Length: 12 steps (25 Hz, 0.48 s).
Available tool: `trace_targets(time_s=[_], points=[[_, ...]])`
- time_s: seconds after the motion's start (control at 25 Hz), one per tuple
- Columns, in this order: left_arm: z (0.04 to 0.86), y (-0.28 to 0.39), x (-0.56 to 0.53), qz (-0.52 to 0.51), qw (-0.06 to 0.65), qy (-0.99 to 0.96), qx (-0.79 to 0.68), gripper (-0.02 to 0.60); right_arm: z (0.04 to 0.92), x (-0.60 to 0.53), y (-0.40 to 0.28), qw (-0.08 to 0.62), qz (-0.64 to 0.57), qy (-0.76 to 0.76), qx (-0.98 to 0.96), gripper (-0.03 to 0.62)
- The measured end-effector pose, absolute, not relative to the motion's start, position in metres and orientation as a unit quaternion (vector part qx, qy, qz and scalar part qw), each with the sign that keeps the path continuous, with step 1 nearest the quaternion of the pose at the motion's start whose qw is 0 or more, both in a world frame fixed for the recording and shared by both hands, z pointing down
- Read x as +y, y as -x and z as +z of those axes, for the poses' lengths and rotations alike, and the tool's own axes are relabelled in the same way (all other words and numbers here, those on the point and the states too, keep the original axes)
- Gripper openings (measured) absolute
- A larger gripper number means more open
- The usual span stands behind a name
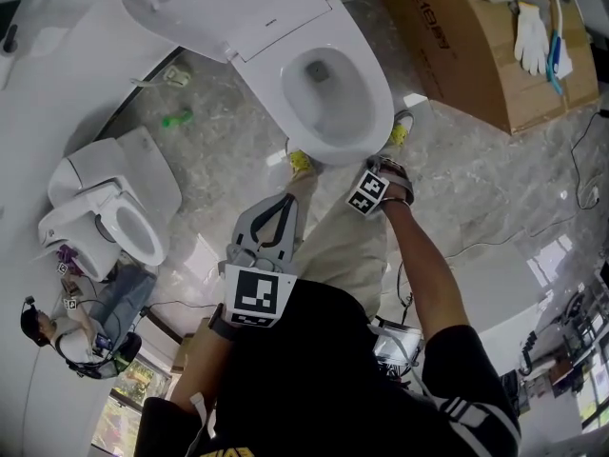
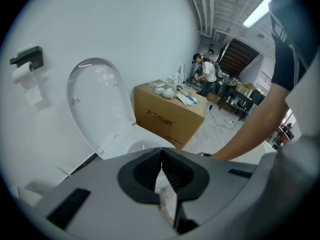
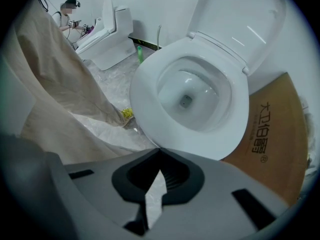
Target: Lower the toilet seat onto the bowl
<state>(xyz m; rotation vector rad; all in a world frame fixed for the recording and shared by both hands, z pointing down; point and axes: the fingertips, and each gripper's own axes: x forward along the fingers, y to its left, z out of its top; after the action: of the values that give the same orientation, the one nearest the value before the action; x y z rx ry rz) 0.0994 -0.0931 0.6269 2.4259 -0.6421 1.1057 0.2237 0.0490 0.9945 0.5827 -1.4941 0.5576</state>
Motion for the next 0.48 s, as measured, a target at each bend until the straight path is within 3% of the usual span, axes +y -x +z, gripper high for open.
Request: trace_targets(time_s=[0.48], points=[[0.652, -0.097, -0.075, 0.411, 0.227, -0.851, -0.237, 0.012, 1.025, 0.05, -0.226, 0.654, 0.265, -0.262, -0.658, -0.003]])
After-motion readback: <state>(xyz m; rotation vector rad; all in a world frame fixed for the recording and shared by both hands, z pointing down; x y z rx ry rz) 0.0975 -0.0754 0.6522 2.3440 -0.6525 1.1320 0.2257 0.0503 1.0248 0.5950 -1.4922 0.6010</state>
